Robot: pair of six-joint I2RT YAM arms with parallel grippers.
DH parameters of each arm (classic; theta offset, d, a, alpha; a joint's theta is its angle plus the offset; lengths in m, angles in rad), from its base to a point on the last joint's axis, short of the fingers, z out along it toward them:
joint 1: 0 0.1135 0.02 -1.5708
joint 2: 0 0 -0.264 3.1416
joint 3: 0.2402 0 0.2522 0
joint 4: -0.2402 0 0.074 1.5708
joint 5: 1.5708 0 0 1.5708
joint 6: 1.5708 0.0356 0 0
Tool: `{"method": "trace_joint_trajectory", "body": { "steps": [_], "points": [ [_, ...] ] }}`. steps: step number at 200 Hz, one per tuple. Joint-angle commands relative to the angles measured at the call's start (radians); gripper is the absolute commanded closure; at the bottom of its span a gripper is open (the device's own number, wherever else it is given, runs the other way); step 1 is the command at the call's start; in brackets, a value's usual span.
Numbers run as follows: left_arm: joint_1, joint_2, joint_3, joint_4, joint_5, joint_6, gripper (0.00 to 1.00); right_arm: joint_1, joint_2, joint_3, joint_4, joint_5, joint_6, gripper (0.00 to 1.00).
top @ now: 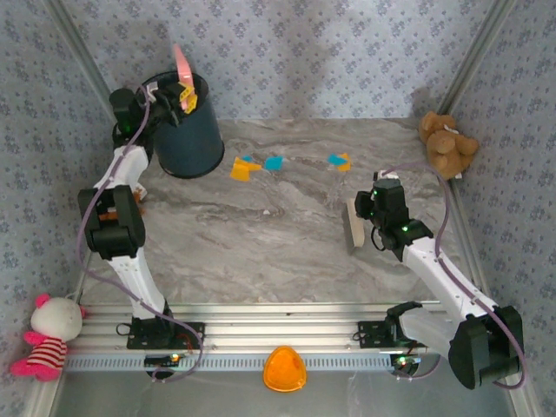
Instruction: Sweep away the paper scraps from the table
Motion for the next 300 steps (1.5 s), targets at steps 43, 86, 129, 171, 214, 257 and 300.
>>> {"method": "trace_joint_trajectory", "body": {
  "steps": [43, 86, 129, 171, 214, 257, 300],
  "points": [
    [-0.004, -0.113, 0.227, -0.65, 0.018, 0.606, 1.0, -0.005, -0.02, -0.009, 0.018, -0.034, 0.016, 1.0],
    [-0.041, -0.109, 0.404, -1.056, -0.065, 0.969, 1.0, -0.003, -0.019, -0.016, 0.031, -0.054, 0.022, 1.0],
    [-0.093, -0.127, 0.459, -1.333, -0.234, 1.245, 1.0, -0.004, -0.019, -0.015, 0.041, -0.089, 0.023, 1.0],
    [-0.153, -0.185, 0.419, -1.459, -0.388, 1.417, 1.0, 0.0, -0.012, -0.011, 0.075, -0.156, 0.026, 1.0],
    [-0.226, -0.304, 0.218, -1.456, -0.509, 1.547, 1.0, 0.012, 0.019, 0.001, 0.114, -0.208, 0.029, 1.0],
    [-0.3, -0.386, 0.04, -1.404, -0.607, 1.621, 1.0, 0.037, 0.081, 0.041, 0.141, -0.235, 0.035, 1.0],
    [-0.371, -0.456, -0.092, -1.343, -0.668, 1.719, 1.0, 0.073, 0.158, 0.095, 0.199, -0.276, 0.058, 1.0]
  ]
}}
